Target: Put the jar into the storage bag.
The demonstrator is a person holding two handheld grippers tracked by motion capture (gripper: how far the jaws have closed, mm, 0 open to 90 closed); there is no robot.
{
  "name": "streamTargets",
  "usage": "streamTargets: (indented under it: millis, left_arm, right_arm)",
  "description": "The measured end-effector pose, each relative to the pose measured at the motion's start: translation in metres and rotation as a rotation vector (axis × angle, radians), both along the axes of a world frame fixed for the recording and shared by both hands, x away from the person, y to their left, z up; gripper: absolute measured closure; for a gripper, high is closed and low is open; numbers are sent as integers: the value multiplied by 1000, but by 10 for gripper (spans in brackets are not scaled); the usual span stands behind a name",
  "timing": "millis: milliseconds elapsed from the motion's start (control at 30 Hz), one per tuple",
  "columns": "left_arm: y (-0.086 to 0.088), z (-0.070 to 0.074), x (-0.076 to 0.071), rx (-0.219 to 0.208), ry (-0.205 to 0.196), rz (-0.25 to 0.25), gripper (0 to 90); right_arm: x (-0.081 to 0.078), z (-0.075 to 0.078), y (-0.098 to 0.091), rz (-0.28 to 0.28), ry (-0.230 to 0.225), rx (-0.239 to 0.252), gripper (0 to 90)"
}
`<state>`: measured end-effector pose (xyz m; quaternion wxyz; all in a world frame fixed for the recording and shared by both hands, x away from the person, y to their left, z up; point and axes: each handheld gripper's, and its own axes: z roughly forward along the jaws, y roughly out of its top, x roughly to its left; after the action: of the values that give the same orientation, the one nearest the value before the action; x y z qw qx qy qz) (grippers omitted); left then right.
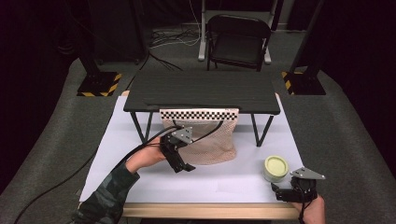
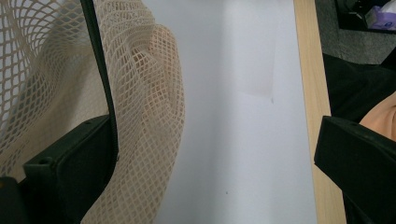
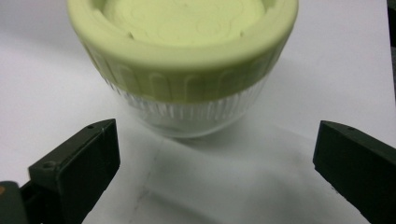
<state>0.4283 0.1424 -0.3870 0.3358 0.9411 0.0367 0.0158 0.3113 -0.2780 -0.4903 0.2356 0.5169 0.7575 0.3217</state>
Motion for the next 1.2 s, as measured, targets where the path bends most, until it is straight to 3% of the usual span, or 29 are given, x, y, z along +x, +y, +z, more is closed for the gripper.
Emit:
streamTargets:
  millis: [500,1200]
  left_arm:
    - [0,0,0,-2,3,-2,0]
    - [0,0,0,-1,5,-5,0]
  right_arm:
    - [13,16,20,13,-42,-19,2]
    - [32,19,31,12,-43,-40,0]
